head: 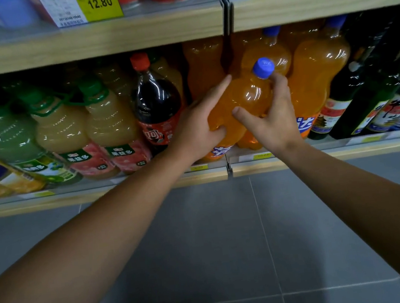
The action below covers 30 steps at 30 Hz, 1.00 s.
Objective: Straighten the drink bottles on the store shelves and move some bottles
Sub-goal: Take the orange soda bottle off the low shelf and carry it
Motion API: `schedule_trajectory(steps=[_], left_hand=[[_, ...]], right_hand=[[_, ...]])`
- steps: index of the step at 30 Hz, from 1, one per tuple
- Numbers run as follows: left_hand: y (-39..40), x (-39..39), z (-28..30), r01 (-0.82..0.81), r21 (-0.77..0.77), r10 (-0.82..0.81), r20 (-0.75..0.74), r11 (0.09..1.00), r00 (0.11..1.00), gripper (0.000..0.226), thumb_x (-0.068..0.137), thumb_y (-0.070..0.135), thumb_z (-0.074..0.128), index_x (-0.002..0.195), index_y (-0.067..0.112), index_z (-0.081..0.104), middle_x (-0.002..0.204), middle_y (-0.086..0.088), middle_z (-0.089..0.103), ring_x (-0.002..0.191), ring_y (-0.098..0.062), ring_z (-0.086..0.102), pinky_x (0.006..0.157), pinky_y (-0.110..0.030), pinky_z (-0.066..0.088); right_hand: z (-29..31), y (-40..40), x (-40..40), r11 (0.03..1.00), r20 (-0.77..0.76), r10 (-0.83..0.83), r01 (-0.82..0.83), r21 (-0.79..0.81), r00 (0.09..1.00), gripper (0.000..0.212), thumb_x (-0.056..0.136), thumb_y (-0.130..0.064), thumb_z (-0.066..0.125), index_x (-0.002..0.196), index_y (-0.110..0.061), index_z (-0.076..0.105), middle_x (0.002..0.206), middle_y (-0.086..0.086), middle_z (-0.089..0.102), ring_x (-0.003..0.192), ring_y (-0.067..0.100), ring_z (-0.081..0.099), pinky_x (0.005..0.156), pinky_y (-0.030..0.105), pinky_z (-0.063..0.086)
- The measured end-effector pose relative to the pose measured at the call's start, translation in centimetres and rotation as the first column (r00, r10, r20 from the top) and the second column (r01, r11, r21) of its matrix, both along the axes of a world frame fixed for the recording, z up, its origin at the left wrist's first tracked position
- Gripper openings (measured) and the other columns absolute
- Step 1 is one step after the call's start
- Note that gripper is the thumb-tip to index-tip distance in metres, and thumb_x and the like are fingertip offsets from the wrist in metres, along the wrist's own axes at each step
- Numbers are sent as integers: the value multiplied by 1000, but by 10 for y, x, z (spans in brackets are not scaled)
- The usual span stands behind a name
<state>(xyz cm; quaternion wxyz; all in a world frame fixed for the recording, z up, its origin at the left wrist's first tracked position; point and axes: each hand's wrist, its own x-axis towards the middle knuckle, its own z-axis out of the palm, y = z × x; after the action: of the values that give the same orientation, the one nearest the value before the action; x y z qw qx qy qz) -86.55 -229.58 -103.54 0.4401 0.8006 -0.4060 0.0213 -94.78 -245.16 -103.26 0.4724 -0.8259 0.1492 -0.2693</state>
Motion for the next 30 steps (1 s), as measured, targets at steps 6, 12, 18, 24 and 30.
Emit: schedule_trajectory(steps=[6, 12, 18, 24, 30], left_hand=[[-8, -4, 3, -10, 39, 11, -35, 999, 999, 86, 80, 31, 73, 154, 31, 29, 154, -1, 42, 137, -15, 47, 105, -38, 48], [-6, 6, 11, -140, -40, 127, -233, 989, 964, 95, 72, 40, 82, 152, 39, 30, 142, 6, 55, 122, -8, 58, 102, -38, 50], [-11, 12, 19, -196, -70, 175, -232, 978, 957, 94, 73, 29, 87, 152, 27, 36, 145, -1, 52, 130, -12, 52, 107, -35, 46], [-15, 23, 21, -159, -55, 140, -253, 986, 957, 91, 76, 35, 82, 153, 24, 34, 146, 1, 52, 131, -10, 50, 109, -36, 44], [-22, 29, 24, -219, 1, 213, -254, 976, 944, 104, 64, 50, 84, 151, 29, 32, 145, 4, 51, 128, -8, 49, 102, -21, 41]], right_hand=[[6, -15, -7, 993, -77, 111, -107, 53, 991, 70, 92, -25, 64, 153, -26, 30, 146, 1, 37, 130, 5, 36, 111, 29, 35], [10, -7, -3, 982, -50, 181, -183, -38, 982, 67, 91, -8, 59, 152, -24, 35, 145, 5, 41, 134, 18, 44, 103, 41, 48], [18, 3, 4, 987, -34, 96, -100, -123, 995, 64, 91, -7, 65, 148, -22, 42, 147, 7, 46, 137, 20, 43, 107, 40, 45], [20, 1, 10, 987, -4, 45, -45, -155, 999, 59, 92, -14, 67, 146, -21, 45, 146, 4, 49, 135, 16, 43, 109, 28, 41], [13, 3, 20, 977, 24, 124, -118, -176, 992, 59, 92, -2, 60, 147, -19, 46, 147, 4, 48, 133, 17, 47, 108, 26, 42]])
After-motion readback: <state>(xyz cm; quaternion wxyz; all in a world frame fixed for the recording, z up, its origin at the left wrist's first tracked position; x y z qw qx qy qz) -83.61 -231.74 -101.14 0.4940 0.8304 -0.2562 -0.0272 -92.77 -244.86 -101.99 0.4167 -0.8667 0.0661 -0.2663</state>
